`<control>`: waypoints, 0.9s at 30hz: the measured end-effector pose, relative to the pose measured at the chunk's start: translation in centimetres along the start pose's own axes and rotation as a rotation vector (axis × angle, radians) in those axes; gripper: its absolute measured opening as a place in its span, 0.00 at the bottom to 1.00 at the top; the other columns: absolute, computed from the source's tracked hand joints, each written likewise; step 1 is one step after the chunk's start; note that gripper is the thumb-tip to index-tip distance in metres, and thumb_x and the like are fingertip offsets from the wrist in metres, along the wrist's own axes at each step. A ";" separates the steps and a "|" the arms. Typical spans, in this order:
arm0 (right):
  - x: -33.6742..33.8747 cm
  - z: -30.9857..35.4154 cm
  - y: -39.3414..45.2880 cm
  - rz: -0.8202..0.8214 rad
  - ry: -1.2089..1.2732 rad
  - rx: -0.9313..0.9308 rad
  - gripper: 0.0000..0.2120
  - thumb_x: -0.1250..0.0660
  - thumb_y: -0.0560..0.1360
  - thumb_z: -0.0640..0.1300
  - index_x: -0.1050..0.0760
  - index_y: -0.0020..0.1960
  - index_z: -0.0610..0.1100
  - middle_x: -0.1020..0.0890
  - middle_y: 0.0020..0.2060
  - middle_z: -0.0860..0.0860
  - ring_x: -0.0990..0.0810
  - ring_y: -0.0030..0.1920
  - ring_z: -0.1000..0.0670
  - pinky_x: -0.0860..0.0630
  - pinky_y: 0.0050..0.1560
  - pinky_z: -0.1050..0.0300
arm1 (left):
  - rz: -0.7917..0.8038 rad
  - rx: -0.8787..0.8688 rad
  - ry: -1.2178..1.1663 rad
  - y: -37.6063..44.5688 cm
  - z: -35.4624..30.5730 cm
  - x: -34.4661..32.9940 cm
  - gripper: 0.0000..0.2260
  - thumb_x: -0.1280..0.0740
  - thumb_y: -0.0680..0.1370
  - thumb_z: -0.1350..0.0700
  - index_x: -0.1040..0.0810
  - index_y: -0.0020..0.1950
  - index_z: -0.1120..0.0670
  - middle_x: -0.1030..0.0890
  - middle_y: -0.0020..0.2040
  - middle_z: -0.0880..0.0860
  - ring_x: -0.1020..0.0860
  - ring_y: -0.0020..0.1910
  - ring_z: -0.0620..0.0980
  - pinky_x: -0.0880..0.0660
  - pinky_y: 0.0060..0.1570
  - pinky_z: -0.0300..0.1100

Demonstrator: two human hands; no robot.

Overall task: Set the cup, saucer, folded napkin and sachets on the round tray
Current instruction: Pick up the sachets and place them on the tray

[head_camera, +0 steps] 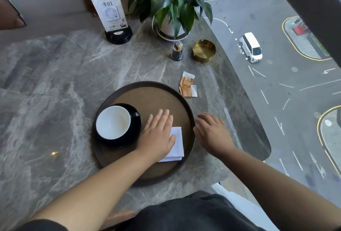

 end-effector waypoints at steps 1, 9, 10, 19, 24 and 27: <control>0.0 -0.7 0.2 0.013 0.005 -0.028 0.12 0.31 0.74 0.44 0.20 0.56 0.41 0.19 0.56 0.44 0.22 0.59 0.40 0.27 0.57 0.45 | 0.003 0.008 -0.004 0.7 -0.1 -0.1 0.29 0.48 0.80 0.45 0.46 0.76 0.59 0.49 0.79 0.57 0.53 0.77 0.55 0.58 0.74 0.53; -0.5 -4.8 4.1 0.094 0.011 -0.181 0.15 0.39 0.78 0.48 0.22 0.60 0.43 0.21 0.60 0.47 0.25 0.60 0.43 0.31 0.60 0.46 | 0.102 0.077 -0.012 2.8 -0.2 -3.9 0.31 0.51 0.80 0.40 0.50 0.77 0.58 0.53 0.79 0.56 0.57 0.77 0.54 0.61 0.73 0.52; -0.6 -5.1 5.1 0.106 0.015 -0.191 0.15 0.40 0.78 0.48 0.22 0.61 0.43 0.22 0.60 0.47 0.26 0.60 0.43 0.31 0.60 0.47 | 0.119 0.074 -0.005 2.6 -0.3 -4.5 0.32 0.52 0.80 0.40 0.50 0.77 0.58 0.53 0.79 0.56 0.57 0.77 0.54 0.62 0.73 0.51; -3.2 -4.8 14.5 0.231 -0.010 -0.113 0.18 0.39 0.77 0.46 0.28 0.65 0.44 0.25 0.62 0.44 0.28 0.62 0.41 0.27 0.56 0.48 | 0.067 0.073 0.052 2.4 -0.5 -4.5 0.32 0.53 0.77 0.41 0.36 0.73 0.61 0.38 0.75 0.60 0.41 0.75 0.57 0.45 0.73 0.55; -4.7 -4.3 15.8 0.281 -0.118 -0.071 0.17 0.37 0.75 0.45 0.28 0.63 0.44 0.25 0.59 0.44 0.28 0.59 0.40 0.29 0.53 0.49 | 0.080 0.082 0.046 2.5 -0.4 -4.6 0.31 0.50 0.77 0.42 0.33 0.71 0.61 0.35 0.74 0.60 0.38 0.73 0.58 0.39 0.71 0.56; -5.0 -4.8 15.8 0.309 -0.077 -0.096 0.14 0.35 0.75 0.48 0.26 0.58 0.43 0.23 0.54 0.42 0.25 0.54 0.40 0.28 0.49 0.50 | 0.079 0.077 0.047 2.6 -0.4 -4.6 0.30 0.49 0.77 0.42 0.32 0.71 0.62 0.34 0.73 0.61 0.37 0.73 0.58 0.38 0.70 0.57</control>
Point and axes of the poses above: each hand's wrist, its own y-axis towards the middle knuckle, its own x-axis out of the back of the hand, z = x × y, the point moved 9 cm from there along y, towards the middle knuckle
